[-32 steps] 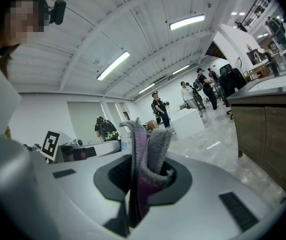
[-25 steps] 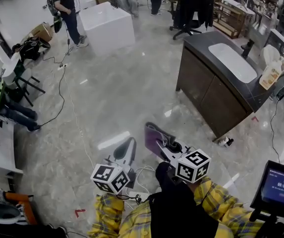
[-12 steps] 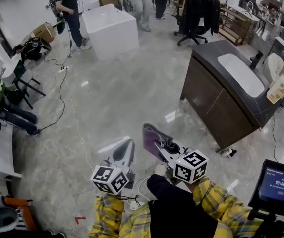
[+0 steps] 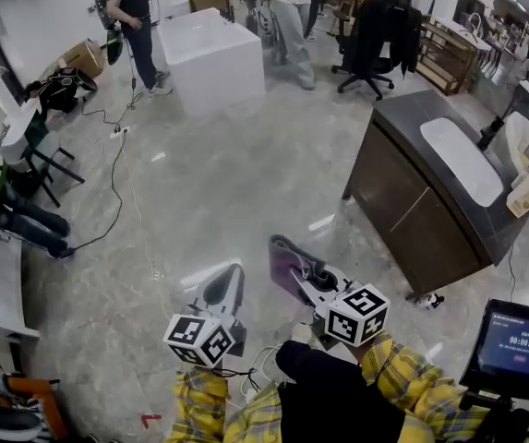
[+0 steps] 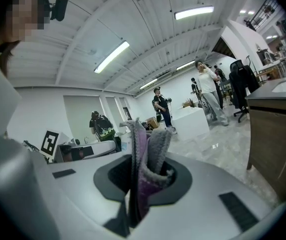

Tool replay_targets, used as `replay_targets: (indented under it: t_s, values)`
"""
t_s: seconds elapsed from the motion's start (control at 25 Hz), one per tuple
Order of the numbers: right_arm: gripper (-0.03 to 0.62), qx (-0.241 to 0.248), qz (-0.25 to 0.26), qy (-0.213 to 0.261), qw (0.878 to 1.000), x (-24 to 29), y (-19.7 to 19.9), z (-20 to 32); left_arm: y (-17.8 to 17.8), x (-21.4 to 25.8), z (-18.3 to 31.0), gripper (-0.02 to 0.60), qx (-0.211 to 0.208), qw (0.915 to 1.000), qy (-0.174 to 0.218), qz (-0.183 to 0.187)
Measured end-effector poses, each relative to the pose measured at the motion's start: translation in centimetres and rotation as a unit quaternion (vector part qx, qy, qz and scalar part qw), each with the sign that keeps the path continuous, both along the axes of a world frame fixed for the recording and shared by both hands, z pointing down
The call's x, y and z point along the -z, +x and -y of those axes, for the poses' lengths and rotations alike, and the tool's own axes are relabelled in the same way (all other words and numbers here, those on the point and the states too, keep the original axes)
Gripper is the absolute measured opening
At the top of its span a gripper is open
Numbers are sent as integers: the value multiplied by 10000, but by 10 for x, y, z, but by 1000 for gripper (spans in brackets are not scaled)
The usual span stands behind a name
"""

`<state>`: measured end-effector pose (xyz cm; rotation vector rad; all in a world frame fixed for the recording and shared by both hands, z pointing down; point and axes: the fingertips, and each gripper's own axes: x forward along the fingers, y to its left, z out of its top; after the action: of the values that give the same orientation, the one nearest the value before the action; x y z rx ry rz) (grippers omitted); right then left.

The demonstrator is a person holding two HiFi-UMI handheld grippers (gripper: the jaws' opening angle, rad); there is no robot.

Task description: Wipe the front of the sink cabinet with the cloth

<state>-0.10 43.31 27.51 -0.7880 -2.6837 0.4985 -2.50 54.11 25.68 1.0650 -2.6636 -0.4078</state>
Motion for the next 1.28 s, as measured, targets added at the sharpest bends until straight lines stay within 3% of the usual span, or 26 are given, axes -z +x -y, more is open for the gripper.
replay_targets:
  t_s: [0.6, 0.88, 1.08, 1.28]
  values:
    - [43, -133, 167, -7, 9998, 6, -101, -5, -94, -3, -7, 6, -139, 9999, -23, 1]
    - [43, -638, 184, -17, 9978, 11, -120, 10, -128, 4, 29, 6, -920, 9957, -64, 78]
    - [43, -1176, 237, -95, 9927, 22, -133, 2, -144, 16, 40, 6, -1730, 9847, -191, 114]
    - [43, -1657, 285, -161, 9856, 27, -147, -8, -162, 23, 37, 6, -2249, 9738, -278, 187]
